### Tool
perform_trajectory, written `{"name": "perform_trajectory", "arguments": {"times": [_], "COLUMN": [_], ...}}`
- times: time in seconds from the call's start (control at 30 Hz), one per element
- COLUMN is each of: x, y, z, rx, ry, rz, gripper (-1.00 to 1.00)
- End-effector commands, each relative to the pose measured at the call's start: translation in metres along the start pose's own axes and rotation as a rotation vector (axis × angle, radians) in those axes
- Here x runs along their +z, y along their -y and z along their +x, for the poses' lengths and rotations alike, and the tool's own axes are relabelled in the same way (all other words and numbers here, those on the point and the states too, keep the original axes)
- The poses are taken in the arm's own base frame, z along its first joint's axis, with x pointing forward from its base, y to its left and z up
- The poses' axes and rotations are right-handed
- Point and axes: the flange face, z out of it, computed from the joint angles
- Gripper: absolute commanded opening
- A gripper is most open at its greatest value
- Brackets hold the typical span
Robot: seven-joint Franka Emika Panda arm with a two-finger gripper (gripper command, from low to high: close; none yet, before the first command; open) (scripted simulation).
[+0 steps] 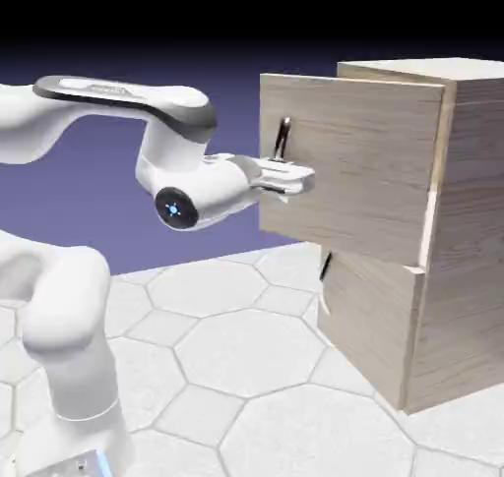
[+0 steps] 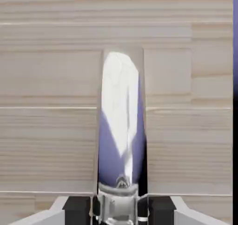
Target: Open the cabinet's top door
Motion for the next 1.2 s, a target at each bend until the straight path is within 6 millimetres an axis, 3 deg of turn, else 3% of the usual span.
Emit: {"name": "perform_trajectory", "arguments": {"times": [0.0, 0.37, 0.73, 1.17], "x": [-0.005, -0.065, -0.122, -0.151], "y": [0.002, 0.034, 0.088, 0.147], "z": [-0.002, -0.034, -0.088, -0.146], "rx": [0.001, 0.001, 0.001, 0.001], "ry": [-0.015, -0.191, -0.416, -0.62], "rz": [-0.015, -0.192, -0.416, -0.621], "gripper": [-1.0, -1.0, -1.0, -1.0]}}
